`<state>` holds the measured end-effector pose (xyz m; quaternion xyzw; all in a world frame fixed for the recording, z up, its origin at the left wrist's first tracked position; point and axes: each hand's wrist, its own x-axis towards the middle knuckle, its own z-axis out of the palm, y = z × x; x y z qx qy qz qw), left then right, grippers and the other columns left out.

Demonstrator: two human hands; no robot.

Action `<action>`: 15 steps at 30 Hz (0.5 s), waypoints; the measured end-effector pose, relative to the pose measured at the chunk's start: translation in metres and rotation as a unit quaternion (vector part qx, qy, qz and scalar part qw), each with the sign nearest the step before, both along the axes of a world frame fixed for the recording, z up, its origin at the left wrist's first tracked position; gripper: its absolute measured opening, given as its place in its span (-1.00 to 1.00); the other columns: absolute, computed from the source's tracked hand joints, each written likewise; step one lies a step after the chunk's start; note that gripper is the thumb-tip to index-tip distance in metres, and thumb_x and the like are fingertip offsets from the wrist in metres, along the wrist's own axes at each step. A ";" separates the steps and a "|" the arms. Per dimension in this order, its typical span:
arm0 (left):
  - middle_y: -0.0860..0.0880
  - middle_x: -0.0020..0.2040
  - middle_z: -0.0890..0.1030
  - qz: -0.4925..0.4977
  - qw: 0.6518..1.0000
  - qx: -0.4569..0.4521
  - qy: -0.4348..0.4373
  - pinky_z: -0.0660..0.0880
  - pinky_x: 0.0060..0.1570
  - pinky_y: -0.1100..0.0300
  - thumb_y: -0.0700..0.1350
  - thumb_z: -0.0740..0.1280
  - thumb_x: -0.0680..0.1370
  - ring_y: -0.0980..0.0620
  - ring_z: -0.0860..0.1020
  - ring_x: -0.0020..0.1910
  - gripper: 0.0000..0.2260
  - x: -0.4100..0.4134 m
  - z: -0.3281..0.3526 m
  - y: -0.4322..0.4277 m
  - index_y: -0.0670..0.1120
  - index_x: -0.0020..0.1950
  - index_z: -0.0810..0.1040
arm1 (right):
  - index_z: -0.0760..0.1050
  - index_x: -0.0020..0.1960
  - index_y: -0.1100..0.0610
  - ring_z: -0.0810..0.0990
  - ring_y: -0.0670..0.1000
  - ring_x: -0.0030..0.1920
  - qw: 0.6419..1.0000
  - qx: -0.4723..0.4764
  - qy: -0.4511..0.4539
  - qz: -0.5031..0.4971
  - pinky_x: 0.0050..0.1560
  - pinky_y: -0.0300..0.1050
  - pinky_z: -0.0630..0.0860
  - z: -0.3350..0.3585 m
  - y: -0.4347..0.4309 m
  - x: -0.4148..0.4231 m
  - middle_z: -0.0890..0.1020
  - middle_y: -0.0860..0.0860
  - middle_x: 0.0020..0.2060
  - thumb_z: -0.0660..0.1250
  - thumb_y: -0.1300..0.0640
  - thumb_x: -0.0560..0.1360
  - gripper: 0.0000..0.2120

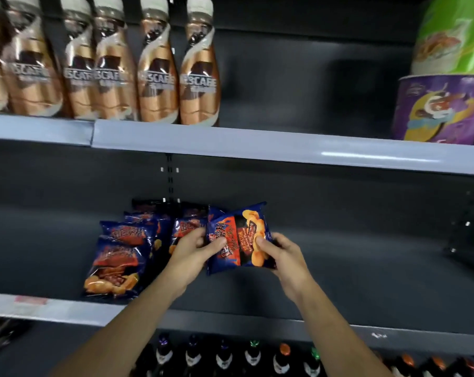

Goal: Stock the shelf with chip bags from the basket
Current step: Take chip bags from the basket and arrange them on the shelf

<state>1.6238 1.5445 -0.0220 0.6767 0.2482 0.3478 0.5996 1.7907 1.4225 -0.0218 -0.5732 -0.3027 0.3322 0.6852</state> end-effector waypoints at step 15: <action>0.14 0.10 0.61 0.053 0.998 0.024 0.005 0.45 0.22 0.31 0.04 0.41 0.54 0.21 0.54 0.21 -0.78 -0.043 -0.004 0.036 0.10 0.16 0.52 | 0.61 0.18 0.19 0.72 0.12 0.08 1.000 0.010 0.015 0.019 0.08 -0.02 0.64 -0.007 0.046 -0.044 0.75 0.11 0.03 0.42 0.17 0.56 -0.79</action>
